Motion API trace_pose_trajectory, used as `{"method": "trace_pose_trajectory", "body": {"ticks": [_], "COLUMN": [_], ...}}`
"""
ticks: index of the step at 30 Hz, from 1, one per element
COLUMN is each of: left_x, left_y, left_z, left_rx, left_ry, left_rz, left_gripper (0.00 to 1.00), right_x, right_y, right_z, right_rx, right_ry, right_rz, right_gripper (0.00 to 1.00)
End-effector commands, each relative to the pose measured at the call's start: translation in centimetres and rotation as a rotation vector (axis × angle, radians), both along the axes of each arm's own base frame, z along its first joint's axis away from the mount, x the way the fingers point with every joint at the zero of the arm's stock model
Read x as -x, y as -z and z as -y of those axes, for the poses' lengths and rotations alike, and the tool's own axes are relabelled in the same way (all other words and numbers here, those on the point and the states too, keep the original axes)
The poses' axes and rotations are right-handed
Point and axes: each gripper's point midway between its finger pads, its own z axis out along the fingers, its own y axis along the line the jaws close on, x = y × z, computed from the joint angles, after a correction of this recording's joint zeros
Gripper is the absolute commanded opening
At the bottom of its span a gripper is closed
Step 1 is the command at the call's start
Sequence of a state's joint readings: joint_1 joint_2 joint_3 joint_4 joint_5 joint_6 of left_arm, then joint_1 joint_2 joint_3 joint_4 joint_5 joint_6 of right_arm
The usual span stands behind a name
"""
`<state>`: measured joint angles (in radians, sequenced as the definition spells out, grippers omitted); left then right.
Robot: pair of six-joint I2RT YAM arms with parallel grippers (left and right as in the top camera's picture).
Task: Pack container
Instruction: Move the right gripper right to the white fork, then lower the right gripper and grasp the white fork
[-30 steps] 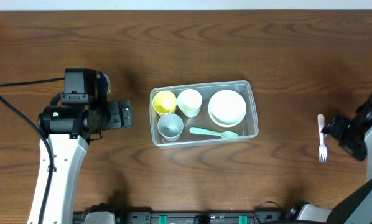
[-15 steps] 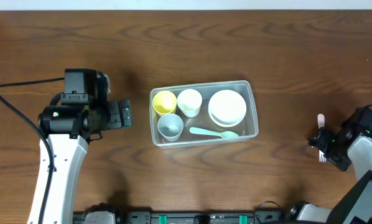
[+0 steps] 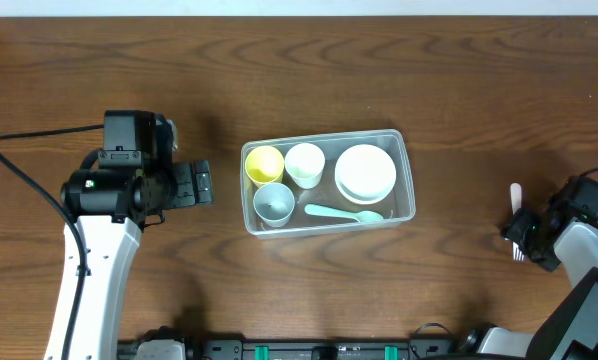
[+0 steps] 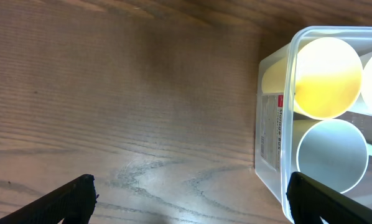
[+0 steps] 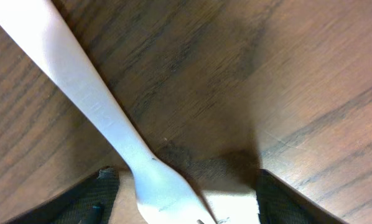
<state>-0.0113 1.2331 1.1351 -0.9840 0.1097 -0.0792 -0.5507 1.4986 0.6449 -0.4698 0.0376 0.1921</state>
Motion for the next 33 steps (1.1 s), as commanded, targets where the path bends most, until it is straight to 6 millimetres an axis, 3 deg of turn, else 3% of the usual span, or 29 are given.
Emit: {"method": "trace_pose_trajectory", "body": {"ticks": [1, 4, 18, 28, 33], "left_x": [0.0, 0.0, 0.0, 0.0, 0.0], "left_y": [-0.1, -0.1, -0.1, -0.1, -0.1], "left_z": [0.1, 0.1, 0.1, 0.1, 0.1], "left_rx": [0.013, 0.013, 0.013, 0.013, 0.013], "left_ry": [-0.006, -0.006, -0.006, -0.005, -0.006], "left_rz": [0.002, 0.002, 0.002, 0.002, 0.002], "left_gripper": [0.98, 0.98, 0.98, 0.98, 0.98], "right_x": [1.3, 1.4, 1.5, 1.6, 1.6], "right_y": [2.1, 2.1, 2.2, 2.2, 2.2], "right_z": [-2.1, -2.2, -3.5, -3.9, -3.9], "right_rx": [-0.112, -0.116, -0.174, -0.179, -0.180], "right_ry": [0.000, 0.000, -0.015, -0.029, -0.029], "right_rz": [-0.041, -0.047, -0.047, -0.055, -0.056], "right_gripper": [0.57, 0.48, 0.43, 0.23, 0.22]}}
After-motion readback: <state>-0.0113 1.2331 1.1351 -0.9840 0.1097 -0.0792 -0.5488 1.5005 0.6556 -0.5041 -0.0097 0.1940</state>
